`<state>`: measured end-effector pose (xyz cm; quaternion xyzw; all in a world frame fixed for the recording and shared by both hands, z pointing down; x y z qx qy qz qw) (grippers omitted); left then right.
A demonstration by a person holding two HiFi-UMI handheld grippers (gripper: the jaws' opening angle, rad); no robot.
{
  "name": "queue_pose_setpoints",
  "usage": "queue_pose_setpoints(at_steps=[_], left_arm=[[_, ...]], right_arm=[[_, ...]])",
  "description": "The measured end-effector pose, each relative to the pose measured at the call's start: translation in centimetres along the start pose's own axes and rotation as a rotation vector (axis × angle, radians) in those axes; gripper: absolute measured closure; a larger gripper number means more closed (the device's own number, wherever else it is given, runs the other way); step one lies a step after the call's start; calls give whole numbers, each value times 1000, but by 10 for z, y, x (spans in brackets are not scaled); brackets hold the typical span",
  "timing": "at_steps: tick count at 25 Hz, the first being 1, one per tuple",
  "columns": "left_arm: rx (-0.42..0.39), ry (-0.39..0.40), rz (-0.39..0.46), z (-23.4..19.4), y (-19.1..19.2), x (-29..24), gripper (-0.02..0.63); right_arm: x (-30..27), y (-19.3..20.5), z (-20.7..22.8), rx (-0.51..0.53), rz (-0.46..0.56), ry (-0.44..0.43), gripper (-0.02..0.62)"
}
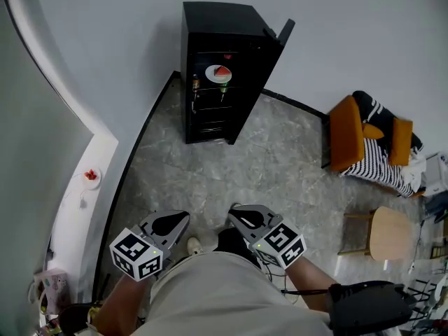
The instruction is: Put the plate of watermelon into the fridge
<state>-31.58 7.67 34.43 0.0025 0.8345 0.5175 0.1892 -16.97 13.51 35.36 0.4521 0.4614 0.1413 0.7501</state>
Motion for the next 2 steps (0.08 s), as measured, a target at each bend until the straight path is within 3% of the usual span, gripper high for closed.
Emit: queue_pose_setpoints(at_steps=[2], left_arm=[[4, 0, 2, -1, 3, 3, 595]], right_arm=[[-3, -2, -2, 3, 0, -1, 581]])
Point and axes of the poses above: the fingertips, and each gripper's own axes: x backward along the fingers, z to its right, y out of its underside, the point moved 4 cm from there along x, backward along the fingers, and after that the axes turned 4 degrees about -y, right-handed, at the moved point
